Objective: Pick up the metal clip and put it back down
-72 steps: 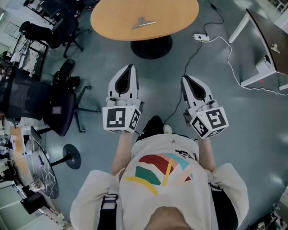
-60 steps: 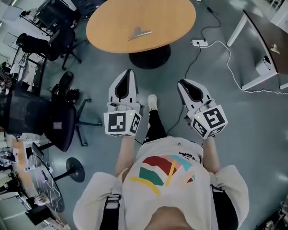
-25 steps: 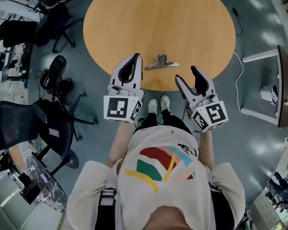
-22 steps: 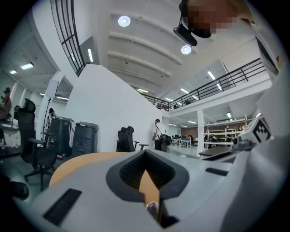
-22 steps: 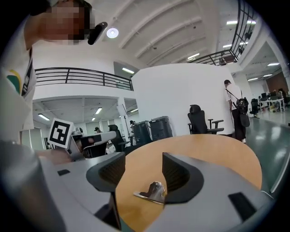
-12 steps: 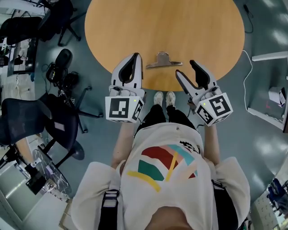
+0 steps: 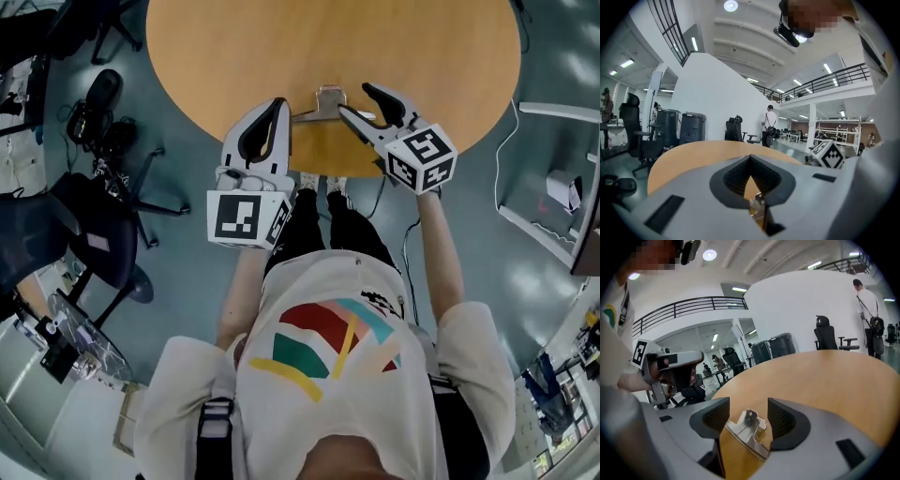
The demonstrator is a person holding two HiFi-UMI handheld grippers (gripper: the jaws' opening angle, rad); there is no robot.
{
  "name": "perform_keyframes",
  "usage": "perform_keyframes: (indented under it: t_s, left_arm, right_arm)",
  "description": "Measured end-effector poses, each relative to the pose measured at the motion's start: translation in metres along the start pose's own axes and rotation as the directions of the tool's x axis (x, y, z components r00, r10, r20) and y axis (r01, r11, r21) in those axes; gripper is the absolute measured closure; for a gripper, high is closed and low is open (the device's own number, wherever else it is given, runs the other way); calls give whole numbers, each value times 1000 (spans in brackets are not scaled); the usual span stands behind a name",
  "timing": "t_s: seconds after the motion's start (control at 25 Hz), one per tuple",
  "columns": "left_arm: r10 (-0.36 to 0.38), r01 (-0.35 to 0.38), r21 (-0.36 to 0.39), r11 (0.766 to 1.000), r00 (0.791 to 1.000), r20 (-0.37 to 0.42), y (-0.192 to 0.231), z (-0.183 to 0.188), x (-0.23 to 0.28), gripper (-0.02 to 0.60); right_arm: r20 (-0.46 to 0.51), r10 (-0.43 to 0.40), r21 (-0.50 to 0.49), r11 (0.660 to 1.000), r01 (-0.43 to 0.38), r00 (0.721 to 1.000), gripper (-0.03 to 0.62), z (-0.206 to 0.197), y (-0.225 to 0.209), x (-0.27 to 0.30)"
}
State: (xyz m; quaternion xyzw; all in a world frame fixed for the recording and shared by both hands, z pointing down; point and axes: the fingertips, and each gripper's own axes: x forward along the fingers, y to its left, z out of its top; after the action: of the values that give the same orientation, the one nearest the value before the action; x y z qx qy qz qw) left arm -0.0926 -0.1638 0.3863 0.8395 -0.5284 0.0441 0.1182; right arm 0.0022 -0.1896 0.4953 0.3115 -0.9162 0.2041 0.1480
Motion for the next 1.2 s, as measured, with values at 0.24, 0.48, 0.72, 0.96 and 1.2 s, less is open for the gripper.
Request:
perform_keyframes:
  t_s: [0.24,0.48,0.72,0.96,1.2]
  left_arm:
    - [51,-56,-64,996,996,-67,28,-40,-1,540]
    - [64,-70,-76,995,995,-76,53,-60,0,540]
    - [76,-83,-91,992,994,-82,61,-66,-4,540]
    - [85,-92,-92,992,993,-79,71,-64,2,540]
    - [98,-102,-78,992,994,-52,69,-51,0,540]
  right_arm:
    - [-143,67,13,998,-66,987,339,-39,-3,52]
    - [-257,138,-34,988,-152,956,339,-58,15,83]
    - [-369,120,-120,977,-176,921,401,-72,26,89]
    - [-276,128,17,992,-129,953,481,-61,29,88]
    - [-211,109,16,994,-108,971,553,-56,43,77]
